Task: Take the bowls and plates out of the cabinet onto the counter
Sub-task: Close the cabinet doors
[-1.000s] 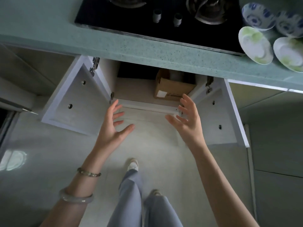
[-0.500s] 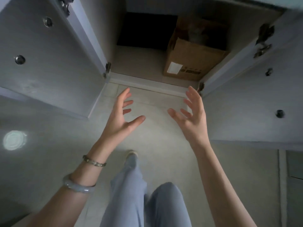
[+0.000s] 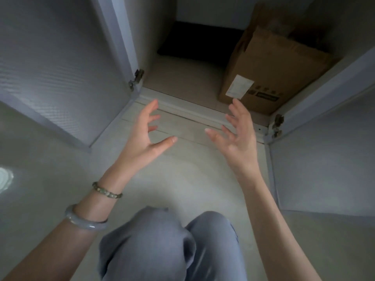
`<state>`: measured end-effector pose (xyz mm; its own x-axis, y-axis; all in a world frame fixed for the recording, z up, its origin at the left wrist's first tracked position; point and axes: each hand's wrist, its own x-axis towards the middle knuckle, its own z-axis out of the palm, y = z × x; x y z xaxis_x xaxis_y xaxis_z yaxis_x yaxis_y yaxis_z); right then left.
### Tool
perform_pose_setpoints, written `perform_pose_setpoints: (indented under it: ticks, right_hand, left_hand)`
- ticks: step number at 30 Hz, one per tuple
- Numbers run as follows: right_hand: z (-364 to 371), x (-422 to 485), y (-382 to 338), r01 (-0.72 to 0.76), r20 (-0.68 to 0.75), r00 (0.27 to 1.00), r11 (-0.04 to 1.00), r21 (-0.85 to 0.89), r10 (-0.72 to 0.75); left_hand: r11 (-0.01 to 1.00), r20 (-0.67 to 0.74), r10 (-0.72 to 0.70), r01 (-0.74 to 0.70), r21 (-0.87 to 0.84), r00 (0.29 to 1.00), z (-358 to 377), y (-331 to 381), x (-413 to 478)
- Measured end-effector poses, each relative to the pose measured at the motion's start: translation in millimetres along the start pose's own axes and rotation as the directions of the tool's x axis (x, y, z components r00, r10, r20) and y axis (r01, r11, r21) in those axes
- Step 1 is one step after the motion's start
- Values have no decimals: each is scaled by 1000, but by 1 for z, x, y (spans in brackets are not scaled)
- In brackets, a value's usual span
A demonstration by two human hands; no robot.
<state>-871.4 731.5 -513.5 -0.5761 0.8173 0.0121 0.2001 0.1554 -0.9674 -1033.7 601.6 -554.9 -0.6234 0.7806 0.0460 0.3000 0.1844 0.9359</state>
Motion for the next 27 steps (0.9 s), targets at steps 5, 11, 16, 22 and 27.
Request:
perform_pose_setpoints:
  ticks: [5,11,16,22,27]
  right_hand:
    - [24,5,-24,87,89,992,993,75,-94]
    - [70,8,-95,279,234,919,942,185,-318]
    - [118,16,-184,519,315,757,819,243,-573]
    - [172,32,-267,743,358,553,640,196,-752]
    - [213,53,-298,851,447,438,520,73,-780]
  left_hand:
    - [997,-129,49,-41,59,990,-31,12,-15]
    - [981,-364,162,-110,160,917,-96,60,-31]
    - [960,-535,255,-143,242,806,-156,107,-29]
    - [928,-624,335,-134,347,706,-215,140,-25]
    - [911,-651,286,10,412,703,-264,137,-22]
